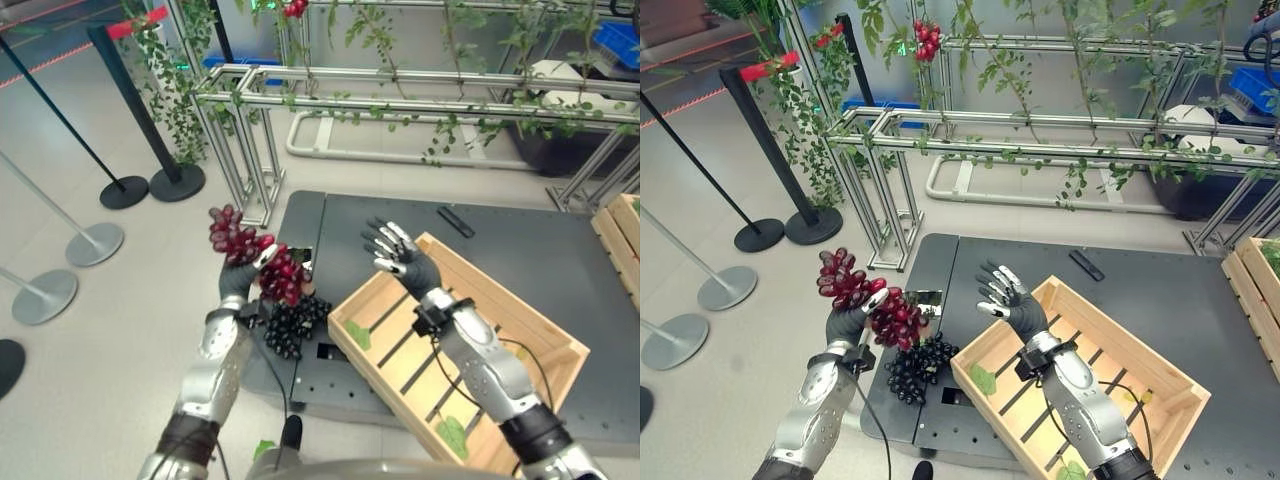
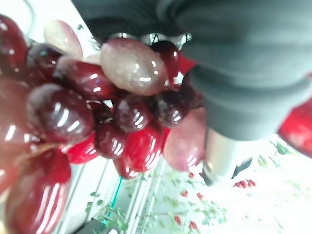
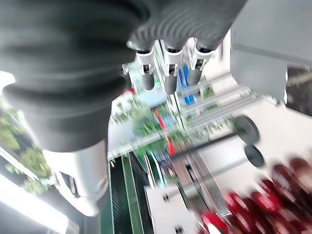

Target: Pick up the fruits from the basket on one side to the basket on the other side

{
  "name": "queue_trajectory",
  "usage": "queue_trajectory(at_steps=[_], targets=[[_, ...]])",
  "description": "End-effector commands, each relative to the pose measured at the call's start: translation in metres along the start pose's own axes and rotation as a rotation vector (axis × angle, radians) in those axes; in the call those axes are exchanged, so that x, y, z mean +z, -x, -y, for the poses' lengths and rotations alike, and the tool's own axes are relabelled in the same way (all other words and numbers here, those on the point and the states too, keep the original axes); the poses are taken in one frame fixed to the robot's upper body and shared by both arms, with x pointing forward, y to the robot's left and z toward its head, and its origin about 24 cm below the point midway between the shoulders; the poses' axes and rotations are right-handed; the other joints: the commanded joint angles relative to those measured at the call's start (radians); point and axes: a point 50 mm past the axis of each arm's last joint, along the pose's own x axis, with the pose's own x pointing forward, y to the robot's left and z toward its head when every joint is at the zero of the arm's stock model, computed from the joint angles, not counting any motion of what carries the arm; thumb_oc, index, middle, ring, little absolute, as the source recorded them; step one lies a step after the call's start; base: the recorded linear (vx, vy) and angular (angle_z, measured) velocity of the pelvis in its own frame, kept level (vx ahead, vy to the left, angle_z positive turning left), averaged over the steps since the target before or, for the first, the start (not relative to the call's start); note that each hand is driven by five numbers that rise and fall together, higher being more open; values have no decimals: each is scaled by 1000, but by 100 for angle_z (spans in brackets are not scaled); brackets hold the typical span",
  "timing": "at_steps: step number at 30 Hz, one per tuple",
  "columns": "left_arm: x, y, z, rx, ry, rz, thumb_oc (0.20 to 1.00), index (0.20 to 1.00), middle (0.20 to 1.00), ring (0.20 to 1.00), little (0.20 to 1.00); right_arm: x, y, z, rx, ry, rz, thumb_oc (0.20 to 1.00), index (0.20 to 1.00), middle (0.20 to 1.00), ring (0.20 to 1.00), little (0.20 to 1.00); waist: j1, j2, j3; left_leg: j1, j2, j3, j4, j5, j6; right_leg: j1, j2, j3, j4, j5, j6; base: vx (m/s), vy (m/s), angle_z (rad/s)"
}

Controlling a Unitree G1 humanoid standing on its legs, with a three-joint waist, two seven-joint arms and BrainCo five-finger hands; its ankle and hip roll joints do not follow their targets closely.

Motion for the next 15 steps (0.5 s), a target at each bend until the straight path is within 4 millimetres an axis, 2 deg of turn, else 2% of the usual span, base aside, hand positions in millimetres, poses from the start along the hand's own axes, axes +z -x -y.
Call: queue_trajectory(at_steps=[1, 3, 6, 7, 8, 9, 10, 12, 15], targets=[[40, -8, 4, -53, 57, 200, 200, 200, 200, 200, 200, 30, -1, -15, 43, -32, 206, 1000, 1000, 1000, 1000, 1000, -22, -16, -26, -22, 27, -55, 125, -120, -26, -78, 21, 17, 75, -133, -73, -19, -69, 0], [37, -1, -3, -36, 67, 191, 200, 200, 200, 200, 200, 35, 4, -9, -5, -13, 233, 1000, 1000, 1000, 1000, 1000, -20, -7, -17, -31, 33, -63, 126, -106, -34, -80, 32, 11, 71, -137, -78, -48, -62, 6], [36, 9, -10, -30, 73, 190, 200, 200, 200, 200, 200, 44, 9, 3, -92, 24, 293, 1000, 1000, 1000, 1000, 1000, -3, 10, 27, -93, 50, -91, 110, -26, -67, -106, 48, -8, 65, -140, -88, -144, -24, 18], [38, 8, -10, -32, 76, 201, 200, 200, 200, 200, 200, 49, 8, 4, -102, 40, 314, 1000, 1000, 1000, 1000, 1000, -1, 7, 39, -112, 44, -93, 115, -22, -65, -125, 43, -16, 73, -139, -90, -218, -23, 33], [39, 9, -12, -25, 83, 205, 200, 200, 200, 200, 200, 51, 8, 6, -118, 48, 326, 1000, 1000, 1000, 1000, 1000, 1, -3, 49, -112, 30, -90, 142, -51, -57, -156, 34, -26, 89, -138, -93, -157, -21, 35], [39, 9, -12, -26, 83, 206, 200, 200, 200, 200, 200, 51, 8, 6, -118, 48, 327, 1000, 1000, 1000, 1000, 1000, 0, -2, 46, -119, 28, -92, 142, -46, -55, -162, 32, -28, 90, -134, -91, -199, -71, 50], [37, 10, -13, -28, 85, 202, 200, 200, 200, 200, 200, 54, 7, 8, -139, 74, 341, 1000, 1000, 1000, 1000, 1000, -3, -13, 37, -111, 16, -50, 186, -106, -32, -191, 13, -50, 102, -127, -85, -183, -71, 69], [35, 12, -13, -33, 99, 198, 200, 200, 200, 200, 200, 54, 8, 10, -160, 81, 347, 1000, 1000, 1000, 1000, 1000, -11, -24, 32, -89, 2, 12, 247, -193, -10, -203, -8, -82, 99, -113, -80, -196, -78, 59], [33, 14, -11, -44, 117, 193, 200, 200, 200, 200, 200, 53, 12, 13, -187, 74, 354, 1000, 1000, 1000, 1000, 1000, -30, -31, 18, -40, -7, 81, 307, -287, 10, -205, -30, -135, 83, -93, -77, -135, -17, 32]])
